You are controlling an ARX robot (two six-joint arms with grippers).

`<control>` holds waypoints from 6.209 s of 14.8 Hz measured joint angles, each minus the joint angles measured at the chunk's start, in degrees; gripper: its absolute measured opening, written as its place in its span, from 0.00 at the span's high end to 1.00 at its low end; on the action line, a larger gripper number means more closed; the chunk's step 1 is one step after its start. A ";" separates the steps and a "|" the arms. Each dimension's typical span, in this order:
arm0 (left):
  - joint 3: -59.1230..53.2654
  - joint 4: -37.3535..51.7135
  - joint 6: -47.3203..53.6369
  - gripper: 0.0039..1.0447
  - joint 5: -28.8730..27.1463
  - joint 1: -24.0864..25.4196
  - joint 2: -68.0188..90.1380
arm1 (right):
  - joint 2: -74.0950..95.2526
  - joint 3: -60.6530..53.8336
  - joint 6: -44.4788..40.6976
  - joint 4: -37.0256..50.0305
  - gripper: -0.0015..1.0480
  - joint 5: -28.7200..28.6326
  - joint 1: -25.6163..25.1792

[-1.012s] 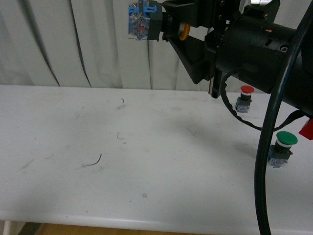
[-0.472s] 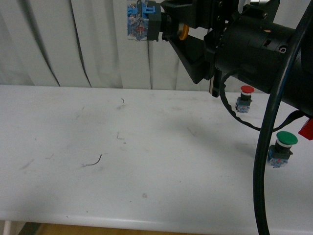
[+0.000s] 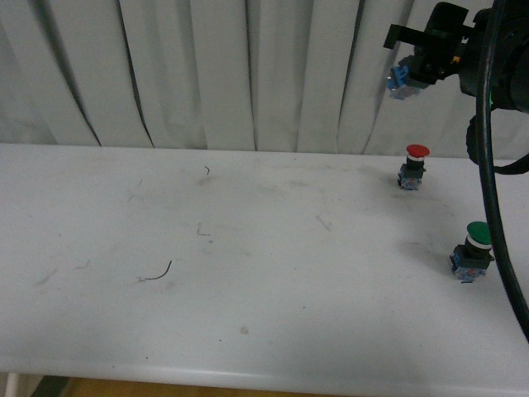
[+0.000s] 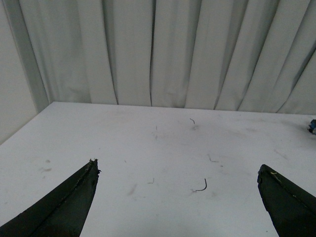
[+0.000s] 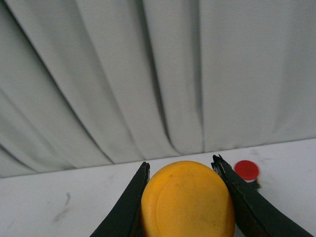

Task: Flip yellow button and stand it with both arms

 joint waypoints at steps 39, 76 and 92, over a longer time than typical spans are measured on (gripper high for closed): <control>0.00 0.00 0.00 0.06 0.00 0.00 0.00 | 28.41 31.45 -9.01 -41.64 0.66 16.00 -5.70; 0.00 0.00 0.02 0.06 0.00 0.00 0.00 | -13.66 -8.59 -11.91 -2.73 0.32 -4.48 -9.77; 0.00 0.00 0.00 0.06 0.00 0.00 0.00 | -86.55 -55.58 -13.70 -28.46 0.98 -7.23 -12.37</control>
